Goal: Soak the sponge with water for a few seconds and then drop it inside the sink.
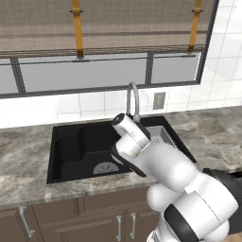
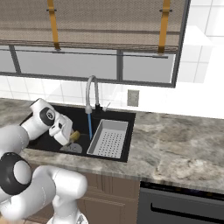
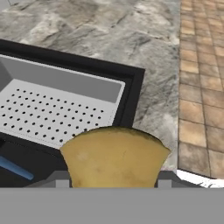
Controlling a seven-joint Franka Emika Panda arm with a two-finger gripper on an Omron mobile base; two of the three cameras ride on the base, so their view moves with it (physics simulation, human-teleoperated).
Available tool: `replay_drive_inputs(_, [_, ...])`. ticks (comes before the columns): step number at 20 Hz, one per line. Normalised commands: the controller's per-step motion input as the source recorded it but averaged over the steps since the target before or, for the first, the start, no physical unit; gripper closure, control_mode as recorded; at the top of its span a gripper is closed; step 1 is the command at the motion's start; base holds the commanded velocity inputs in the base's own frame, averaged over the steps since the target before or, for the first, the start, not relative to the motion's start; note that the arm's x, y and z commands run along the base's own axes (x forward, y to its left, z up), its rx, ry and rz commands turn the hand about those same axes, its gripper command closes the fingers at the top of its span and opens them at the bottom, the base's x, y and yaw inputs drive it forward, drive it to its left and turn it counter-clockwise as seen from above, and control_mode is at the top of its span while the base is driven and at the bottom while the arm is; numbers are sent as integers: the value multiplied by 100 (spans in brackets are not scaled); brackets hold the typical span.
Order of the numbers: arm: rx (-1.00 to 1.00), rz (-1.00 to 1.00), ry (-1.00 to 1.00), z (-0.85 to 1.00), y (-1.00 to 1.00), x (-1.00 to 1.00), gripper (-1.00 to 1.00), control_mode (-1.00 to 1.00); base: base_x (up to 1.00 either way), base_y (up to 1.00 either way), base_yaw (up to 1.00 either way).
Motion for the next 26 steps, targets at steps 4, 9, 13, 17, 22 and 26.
replay_drive_inputs(4, [-1, 0, 0, -13, 4, 23, 100, -100, 0, 0, 0])
replay_drive_inputs(9, [0, 0, 0, -23, 0, 19, 100, -100, 0, 0, 0])
replay_drive_inputs(13, [0, 0, 0, -5, 0, 14, 100, -100, 0, 0, 0])
replay_drive_inputs(17, [0, 0, 0, -5, 0, 15, 100, -100, 0, 0, 0])
replay_drive_inputs(22, [-1, 0, 0, -1, 0, 19, 100, -100, 0, 0, 0])
replay_drive_inputs(26, [-2, 0, 0, -7, 0, 21, 100, -100, 0, 0, 0])
